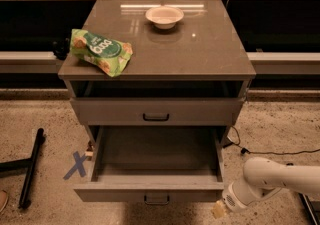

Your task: Close middle drawer

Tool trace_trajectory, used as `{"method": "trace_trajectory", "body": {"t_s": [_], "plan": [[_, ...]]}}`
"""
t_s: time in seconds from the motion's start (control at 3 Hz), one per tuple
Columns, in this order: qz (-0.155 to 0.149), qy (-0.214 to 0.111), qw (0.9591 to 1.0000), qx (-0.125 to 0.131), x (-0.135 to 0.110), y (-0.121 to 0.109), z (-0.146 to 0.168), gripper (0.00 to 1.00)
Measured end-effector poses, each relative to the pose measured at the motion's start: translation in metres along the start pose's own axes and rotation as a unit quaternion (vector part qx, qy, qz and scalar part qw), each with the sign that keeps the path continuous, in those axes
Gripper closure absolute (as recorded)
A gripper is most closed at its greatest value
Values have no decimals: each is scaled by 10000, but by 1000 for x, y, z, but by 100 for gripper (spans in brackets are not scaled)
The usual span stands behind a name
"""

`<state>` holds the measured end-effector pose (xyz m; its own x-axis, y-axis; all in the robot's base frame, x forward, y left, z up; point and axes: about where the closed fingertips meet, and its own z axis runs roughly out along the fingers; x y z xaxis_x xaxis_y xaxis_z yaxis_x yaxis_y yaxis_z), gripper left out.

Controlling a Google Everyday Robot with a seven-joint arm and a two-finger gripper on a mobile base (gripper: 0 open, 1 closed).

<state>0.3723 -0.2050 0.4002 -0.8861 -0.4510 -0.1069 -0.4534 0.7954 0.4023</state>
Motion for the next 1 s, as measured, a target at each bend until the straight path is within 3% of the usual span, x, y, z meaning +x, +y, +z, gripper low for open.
{"method": "trace_trajectory", "body": {"t_s": [0.33,1.0], "plan": [[0,0,10000,0,0,0,0,100],[242,-634,9975,200,-31,-41,-7,100]]}}
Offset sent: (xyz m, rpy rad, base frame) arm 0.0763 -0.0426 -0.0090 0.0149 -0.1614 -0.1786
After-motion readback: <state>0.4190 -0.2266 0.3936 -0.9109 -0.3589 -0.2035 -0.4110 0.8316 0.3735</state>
